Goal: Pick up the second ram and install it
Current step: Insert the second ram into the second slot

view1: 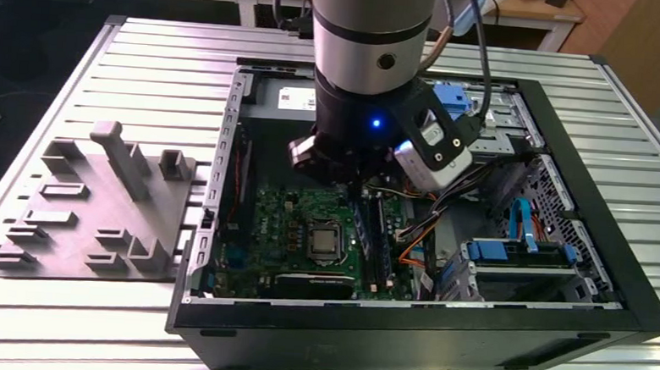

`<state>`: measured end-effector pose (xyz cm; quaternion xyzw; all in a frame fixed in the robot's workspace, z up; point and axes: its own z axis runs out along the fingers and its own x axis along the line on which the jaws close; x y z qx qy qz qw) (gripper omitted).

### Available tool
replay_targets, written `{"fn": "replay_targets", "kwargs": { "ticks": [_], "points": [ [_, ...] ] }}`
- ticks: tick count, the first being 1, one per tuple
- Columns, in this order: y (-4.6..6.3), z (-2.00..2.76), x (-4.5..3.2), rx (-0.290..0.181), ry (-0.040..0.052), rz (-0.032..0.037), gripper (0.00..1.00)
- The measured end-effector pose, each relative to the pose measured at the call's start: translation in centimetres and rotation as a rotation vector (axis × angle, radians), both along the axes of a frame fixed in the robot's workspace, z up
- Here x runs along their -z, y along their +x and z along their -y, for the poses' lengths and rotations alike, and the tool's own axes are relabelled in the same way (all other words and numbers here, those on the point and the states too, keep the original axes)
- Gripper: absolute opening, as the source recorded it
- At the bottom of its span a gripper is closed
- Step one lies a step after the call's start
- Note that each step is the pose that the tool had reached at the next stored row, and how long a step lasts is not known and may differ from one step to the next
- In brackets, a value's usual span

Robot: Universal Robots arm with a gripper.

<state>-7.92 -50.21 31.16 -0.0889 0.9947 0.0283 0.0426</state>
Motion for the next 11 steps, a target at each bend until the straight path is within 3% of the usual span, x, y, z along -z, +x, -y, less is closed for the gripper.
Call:
{"fn": "replay_targets", "kwargs": {
  "ticks": [8,11],
  "points": [
    [0.0,0.0,0.18,0.141,0.0001,0.0001,0.11],
    [0.0,0.01,0.19,0.16,0.0,0.0,0.11]
  ]
}}
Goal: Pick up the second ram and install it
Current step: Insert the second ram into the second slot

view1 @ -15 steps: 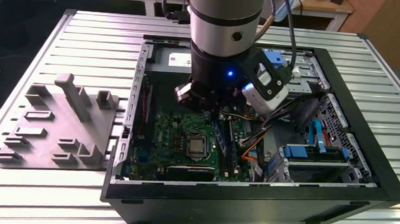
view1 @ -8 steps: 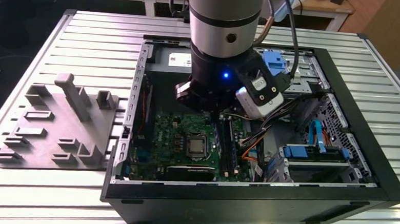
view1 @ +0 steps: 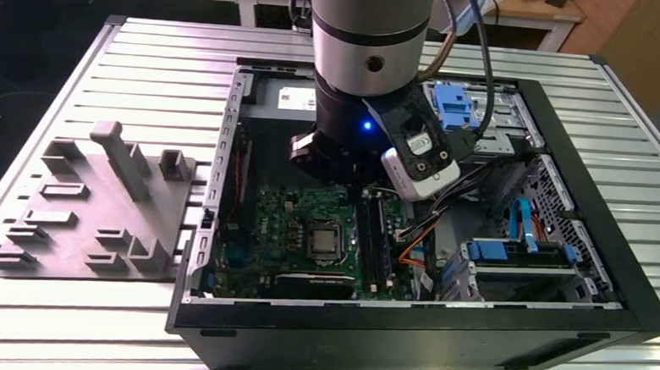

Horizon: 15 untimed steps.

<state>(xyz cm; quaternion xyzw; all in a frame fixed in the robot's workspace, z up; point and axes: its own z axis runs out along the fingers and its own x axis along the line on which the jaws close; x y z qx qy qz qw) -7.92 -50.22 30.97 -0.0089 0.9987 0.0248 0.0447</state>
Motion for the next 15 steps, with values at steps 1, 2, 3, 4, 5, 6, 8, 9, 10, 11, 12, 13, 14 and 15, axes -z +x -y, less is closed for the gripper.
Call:
{"fn": "replay_targets", "kwargs": {
  "ticks": [1,2,3,4,5,6,8,9,10,11,12,13,14,15],
  "points": [
    [0.0,0.0,0.0,0.0,0.0,0.0,0.11],
    [0.0,-0.01,0.01,0.0,0.0001,0.0001,0.11],
    [0.0,-0.01,0.02,-0.002,0.0,0.0001,0.11],
    [0.0,-0.01,0.05,-0.007,0.0,0.0001,0.11],
    [0.0,-0.01,0.1,-0.014,0.0001,0.0001,0.11],
    [0.0,-0.01,0.15,-0.022,0.0001,0.0001,0.11],
    [0.01,-0.01,0.23,-0.04,0.0,0.0001,0.11],
    [0.01,-0.01,0.26,-0.049,-0.0002,0.0,0.11],
    [0.02,-0.02,0.28,-0.052,-0.0003,0.0,0.11],
    [0.02,-0.01,0.3,-0.052,-0.0004,0.0,0.11],
    [0.02,-0.01,0.32,-0.052,-0.0004,0.0,0.11],
    [0.02,-0.01,0.35,-0.051,-0.0003,0.0,0.11],
    [0.03,-0.02,0.4,-0.049,-0.0002,0.0001,0.11],
    [0.03,-0.03,0.43,-0.044,-0.0003,0.0001,0.11]
  ]
}}
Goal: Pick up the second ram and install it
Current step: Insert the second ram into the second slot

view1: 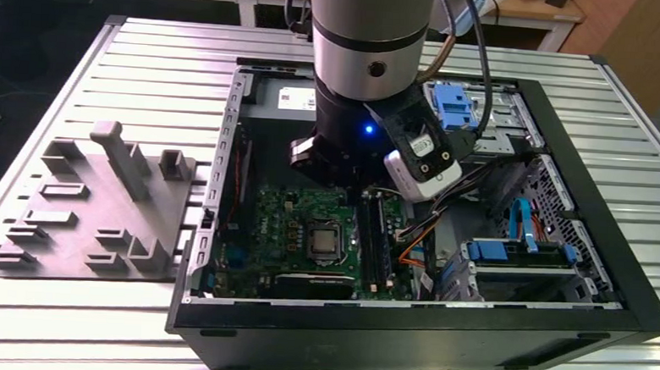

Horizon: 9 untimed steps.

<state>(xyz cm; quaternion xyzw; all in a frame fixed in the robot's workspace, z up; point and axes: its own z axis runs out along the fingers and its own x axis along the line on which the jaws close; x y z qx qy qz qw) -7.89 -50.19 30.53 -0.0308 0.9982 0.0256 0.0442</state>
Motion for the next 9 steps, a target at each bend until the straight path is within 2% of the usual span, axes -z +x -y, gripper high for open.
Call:
{"fn": "replay_targets", "kwargs": {
  "ticks": [4,9],
  "points": [
    [0.01,-0.02,0.24,0.041,-0.0001,-0.0001,0.11],
    [0.08,-0.07,0.88,0.043,0.0,0.0,0.11]
  ]
}}
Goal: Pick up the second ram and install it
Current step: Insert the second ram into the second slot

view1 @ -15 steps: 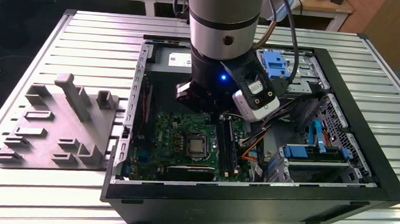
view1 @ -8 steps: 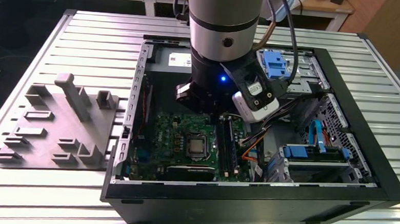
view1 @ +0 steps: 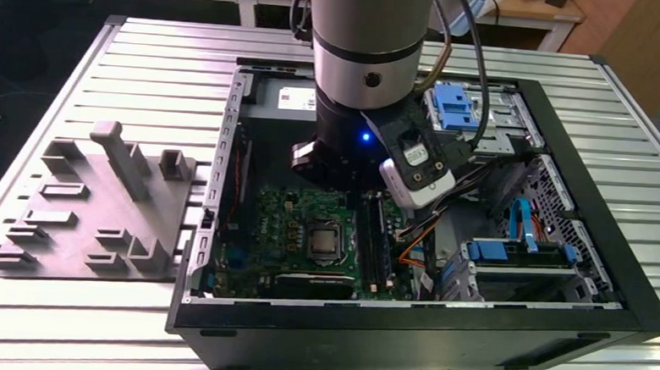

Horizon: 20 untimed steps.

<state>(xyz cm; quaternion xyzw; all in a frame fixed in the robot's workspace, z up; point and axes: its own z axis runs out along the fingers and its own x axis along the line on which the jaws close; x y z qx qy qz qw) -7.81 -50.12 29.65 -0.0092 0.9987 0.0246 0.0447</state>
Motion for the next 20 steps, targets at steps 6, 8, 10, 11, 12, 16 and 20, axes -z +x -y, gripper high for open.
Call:
{"fn": "replay_targets", "kwargs": {
  "ticks": [6,8,10,11,12,16,20],
  "points": [
    [0.4,-0.05,0.64,0.0,-0.0001,0.0,0.11],
    [0.6,-0.06,0.77,0.0,-0.0001,-0.0001,0.11],
    [0.9,-0.07,0.93,-0.001,-0.0001,0.0,0.11],
    [1.1,-0.08,1.0,-0.001,-0.0002,0.0,0.11],
    [1.3,-0.1,1.06,-0.001,-0.0001,-0.0001,0.11],
    [2.1,-0.12,1.3,-0.002,0.0002,0.0001,0.11],
    [2.5,-0.13,1.68,-0.002,0.0,0.0,0.11]
  ]
}}
